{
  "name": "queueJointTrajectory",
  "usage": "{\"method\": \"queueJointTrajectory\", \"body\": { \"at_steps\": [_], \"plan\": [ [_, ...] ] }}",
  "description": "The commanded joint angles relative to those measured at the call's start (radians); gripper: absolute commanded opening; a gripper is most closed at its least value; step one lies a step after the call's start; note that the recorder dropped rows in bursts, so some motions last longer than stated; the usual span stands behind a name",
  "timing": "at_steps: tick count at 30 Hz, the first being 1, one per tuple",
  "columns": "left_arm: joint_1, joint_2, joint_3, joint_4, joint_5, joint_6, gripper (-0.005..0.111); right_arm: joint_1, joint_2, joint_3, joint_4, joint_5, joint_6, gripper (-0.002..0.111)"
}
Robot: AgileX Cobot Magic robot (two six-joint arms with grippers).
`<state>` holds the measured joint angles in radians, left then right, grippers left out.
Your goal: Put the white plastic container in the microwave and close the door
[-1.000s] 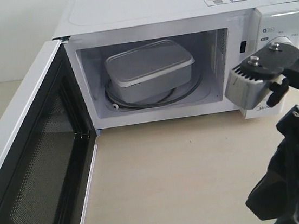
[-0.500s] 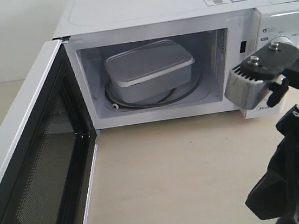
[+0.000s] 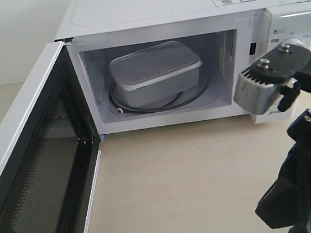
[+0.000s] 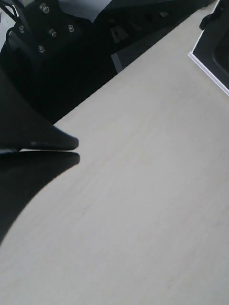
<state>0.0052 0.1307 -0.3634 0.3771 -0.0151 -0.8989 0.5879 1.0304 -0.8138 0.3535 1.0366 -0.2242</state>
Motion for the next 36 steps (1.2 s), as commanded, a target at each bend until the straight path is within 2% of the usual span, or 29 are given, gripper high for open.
{"method": "queueJointTrajectory", "body": {
  "at_steps": [1, 5, 8, 14, 18, 21, 27, 30, 36],
  "plan": [
    [-0.061, 0.157, -0.124, 0.005, 0.141, 0.057, 0.004, 0.002, -0.011, 0.000, 0.007, -0.001, -0.004, 0.000],
    [-0.101, 0.263, -0.209, -0.002, 0.289, 0.193, 0.004, 0.002, -0.011, 0.000, 0.007, -0.001, -0.004, 0.000],
    [-0.118, 0.323, -0.264, -0.061, 0.438, 0.345, 0.004, 0.002, -0.011, 0.000, 0.007, -0.001, -0.004, 0.000],
    [-0.120, 0.379, -0.352, -0.282, 0.618, 0.858, 0.004, 0.002, -0.011, 0.000, 0.007, -0.001, -0.004, 0.000],
    [-0.120, 0.377, -0.400, -0.433, 0.707, 0.899, 0.004, 0.002, -0.011, 0.000, 0.009, 0.001, -0.004, 0.000],
    [-0.120, 0.379, -0.459, -0.497, 0.863, 0.997, 0.004, 0.002, -0.011, 0.000, 0.009, 0.001, -0.004, 0.000],
    [-0.120, 0.373, -0.533, -0.646, 0.931, 0.997, 0.004, 0.002, -0.011, 0.000, 0.009, 0.007, -0.002, 0.000],
    [-0.120, 0.374, -0.533, -0.643, 0.969, 1.028, 0.004, 0.002, -0.011, 0.000, 0.009, 0.007, -0.002, 0.000],
    [-0.120, 0.472, -0.533, -0.541, 1.087, 1.072, 0.004, 0.002, -0.011, 0.000, 0.025, 0.007, -0.014, 0.000]
  ]
}}
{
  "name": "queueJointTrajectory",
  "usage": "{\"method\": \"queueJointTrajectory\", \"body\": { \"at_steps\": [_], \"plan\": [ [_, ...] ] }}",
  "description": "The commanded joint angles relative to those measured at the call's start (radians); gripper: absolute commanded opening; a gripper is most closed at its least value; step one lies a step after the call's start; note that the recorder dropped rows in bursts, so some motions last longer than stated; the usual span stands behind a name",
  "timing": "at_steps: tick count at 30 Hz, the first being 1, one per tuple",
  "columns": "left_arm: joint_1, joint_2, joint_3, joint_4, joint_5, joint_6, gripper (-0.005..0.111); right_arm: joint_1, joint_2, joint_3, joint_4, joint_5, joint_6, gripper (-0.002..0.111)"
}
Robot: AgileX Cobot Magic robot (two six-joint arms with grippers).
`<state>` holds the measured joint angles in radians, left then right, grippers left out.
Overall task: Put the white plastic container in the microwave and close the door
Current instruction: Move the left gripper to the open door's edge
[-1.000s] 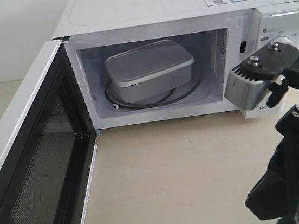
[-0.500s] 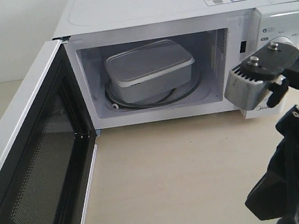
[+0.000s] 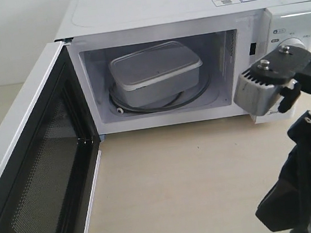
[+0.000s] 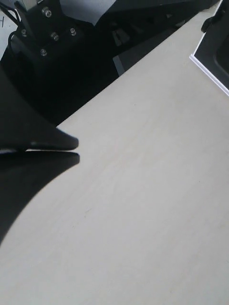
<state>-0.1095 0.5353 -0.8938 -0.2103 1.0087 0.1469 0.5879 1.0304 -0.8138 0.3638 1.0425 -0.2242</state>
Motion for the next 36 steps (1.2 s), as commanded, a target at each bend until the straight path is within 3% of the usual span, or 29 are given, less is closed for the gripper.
{"method": "queueJointTrajectory", "body": {
  "at_steps": [1, 9, 18, 25, 36],
  "plan": [
    [-0.005, 0.100, -0.003, 0.041, 0.067, 0.058, 0.004, 0.002, -0.011, 0.000, 0.017, 0.001, -0.013, 0.000],
    [-0.005, 0.317, -0.003, -0.076, 0.065, 0.360, 0.004, 0.002, -0.011, 0.000, 0.019, 0.001, -0.020, 0.000],
    [-0.005, 0.427, -0.003, -0.115, 0.060, 0.462, 0.004, 0.002, -0.011, 0.000, 0.028, 0.017, -0.020, 0.000],
    [-0.005, 0.433, -0.003, -0.323, 0.060, 0.710, 0.004, 0.002, -0.011, 0.000, 0.035, 0.015, -0.020, 0.000],
    [-0.005, 0.501, -0.003, -0.389, 0.040, 0.753, 0.004, 0.002, -0.011, 0.000, 0.050, 0.016, -0.022, 0.000]
  ]
}}
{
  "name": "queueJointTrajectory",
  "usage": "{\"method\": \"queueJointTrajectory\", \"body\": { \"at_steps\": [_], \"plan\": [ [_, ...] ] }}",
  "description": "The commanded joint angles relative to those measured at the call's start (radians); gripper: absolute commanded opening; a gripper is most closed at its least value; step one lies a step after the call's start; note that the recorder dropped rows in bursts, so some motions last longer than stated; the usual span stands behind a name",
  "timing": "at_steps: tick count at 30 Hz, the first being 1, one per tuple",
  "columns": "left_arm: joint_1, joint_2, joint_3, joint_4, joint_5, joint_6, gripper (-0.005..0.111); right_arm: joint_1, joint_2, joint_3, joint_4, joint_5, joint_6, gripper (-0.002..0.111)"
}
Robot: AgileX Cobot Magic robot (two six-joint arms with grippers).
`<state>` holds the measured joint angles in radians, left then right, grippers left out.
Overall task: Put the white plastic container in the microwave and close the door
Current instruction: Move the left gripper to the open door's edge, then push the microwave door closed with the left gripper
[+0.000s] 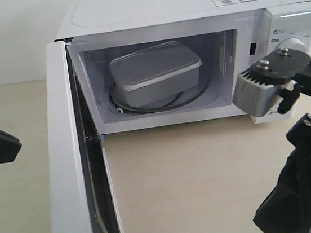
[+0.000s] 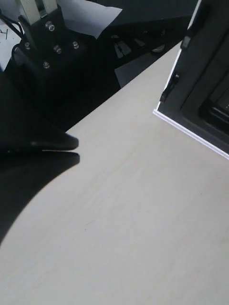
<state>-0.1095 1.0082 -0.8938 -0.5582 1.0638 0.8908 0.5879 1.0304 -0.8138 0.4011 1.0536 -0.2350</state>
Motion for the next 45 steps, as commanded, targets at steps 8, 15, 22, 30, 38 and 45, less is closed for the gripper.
{"method": "queueJointTrajectory", "body": {
  "at_steps": [8, 15, 22, 30, 38, 45],
  "plan": [
    [-0.005, 0.118, -0.003, -0.163, -0.029, 0.137, 0.004, 0.002, -0.097, -0.021, -0.012, -0.046, -0.009, 0.000],
    [-0.044, 0.143, -0.003, -0.166, -0.043, 0.183, 0.004, 0.002, -0.215, -0.029, -0.017, -0.083, -0.002, 0.000],
    [-0.114, 0.146, -0.003, -0.176, -0.133, 0.183, 0.004, 0.002, -0.231, -0.029, -0.014, -0.078, -0.002, 0.000],
    [-0.171, 0.192, -0.003, -0.183, -0.178, 0.190, 0.004, 0.002, -0.293, -0.029, 0.008, -0.090, -0.018, 0.000],
    [-0.173, 0.209, -0.003, -0.184, -0.183, 0.202, 0.004, 0.002, -0.360, -0.029, -0.032, -0.126, -0.029, 0.000],
    [-0.179, 0.234, -0.003, -0.185, -0.225, 0.202, 0.004, 0.002, -0.360, -0.029, -0.018, -0.126, -0.029, 0.000]
  ]
}}
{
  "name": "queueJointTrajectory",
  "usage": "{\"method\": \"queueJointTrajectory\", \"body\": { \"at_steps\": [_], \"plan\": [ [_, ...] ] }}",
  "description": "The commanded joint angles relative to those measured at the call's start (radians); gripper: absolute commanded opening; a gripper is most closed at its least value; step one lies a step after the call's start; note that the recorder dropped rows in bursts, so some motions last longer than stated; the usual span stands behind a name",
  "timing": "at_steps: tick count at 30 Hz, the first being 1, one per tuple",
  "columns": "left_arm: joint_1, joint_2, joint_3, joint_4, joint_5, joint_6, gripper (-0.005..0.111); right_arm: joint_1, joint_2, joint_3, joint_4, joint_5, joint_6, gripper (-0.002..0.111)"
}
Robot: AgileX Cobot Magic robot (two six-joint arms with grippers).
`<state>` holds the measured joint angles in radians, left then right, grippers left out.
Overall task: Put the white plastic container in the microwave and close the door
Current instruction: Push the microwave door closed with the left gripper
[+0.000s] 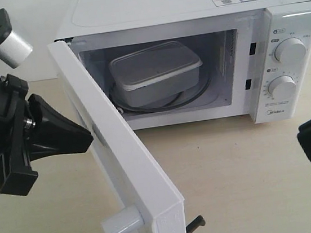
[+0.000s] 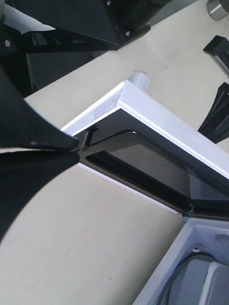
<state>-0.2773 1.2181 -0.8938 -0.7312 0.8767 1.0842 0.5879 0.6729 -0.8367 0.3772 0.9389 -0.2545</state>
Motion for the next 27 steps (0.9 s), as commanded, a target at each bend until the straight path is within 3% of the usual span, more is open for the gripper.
{"method": "queueJointTrajectory", "body": {
  "at_steps": [1, 11, 14, 27],
  "plan": [
    [-0.013, 0.034, -0.003, -0.010, -0.046, 0.009, 0.004, 0.002, -0.003, -0.006, 0.006, -0.011, -0.010, 0.000],
    [-0.013, 0.075, -0.003, -0.006, -0.103, 0.019, 0.004, 0.002, -0.003, -0.006, 0.002, -0.013, -0.016, 0.000],
    [-0.013, 0.095, -0.003, -0.021, -0.189, 0.036, 0.004, 0.002, -0.003, -0.006, 0.002, -0.013, -0.016, 0.000],
    [-0.013, 0.154, -0.003, -0.169, -0.327, 0.171, 0.004, 0.002, -0.003, -0.006, 0.000, -0.017, -0.021, 0.000]
  ]
}}
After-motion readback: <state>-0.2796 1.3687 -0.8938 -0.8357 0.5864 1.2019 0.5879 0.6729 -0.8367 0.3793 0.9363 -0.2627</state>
